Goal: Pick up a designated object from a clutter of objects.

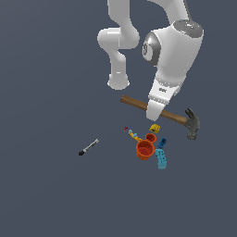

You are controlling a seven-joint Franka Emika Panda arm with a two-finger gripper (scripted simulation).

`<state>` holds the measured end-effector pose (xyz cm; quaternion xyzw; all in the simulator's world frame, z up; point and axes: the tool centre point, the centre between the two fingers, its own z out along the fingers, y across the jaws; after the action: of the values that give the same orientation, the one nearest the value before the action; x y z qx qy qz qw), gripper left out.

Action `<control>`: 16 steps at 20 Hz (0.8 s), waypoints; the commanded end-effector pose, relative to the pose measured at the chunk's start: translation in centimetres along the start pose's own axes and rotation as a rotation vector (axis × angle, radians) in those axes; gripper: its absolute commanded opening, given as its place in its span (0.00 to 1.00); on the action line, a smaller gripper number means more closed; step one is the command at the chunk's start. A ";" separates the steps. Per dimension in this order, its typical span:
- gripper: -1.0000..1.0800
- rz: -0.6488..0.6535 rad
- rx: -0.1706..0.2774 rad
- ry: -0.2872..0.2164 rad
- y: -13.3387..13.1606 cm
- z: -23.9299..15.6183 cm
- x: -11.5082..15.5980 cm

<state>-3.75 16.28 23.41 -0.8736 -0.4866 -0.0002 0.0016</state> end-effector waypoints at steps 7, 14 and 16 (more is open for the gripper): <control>0.00 0.000 -0.002 0.001 1.6 -8.2 1.8; 0.00 0.001 -0.002 -0.001 2.7 -13.1 2.9; 0.00 0.002 -0.003 -0.001 3.0 -14.0 3.2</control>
<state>0.17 17.30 36.46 -0.8740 -0.4860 0.0009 0.0008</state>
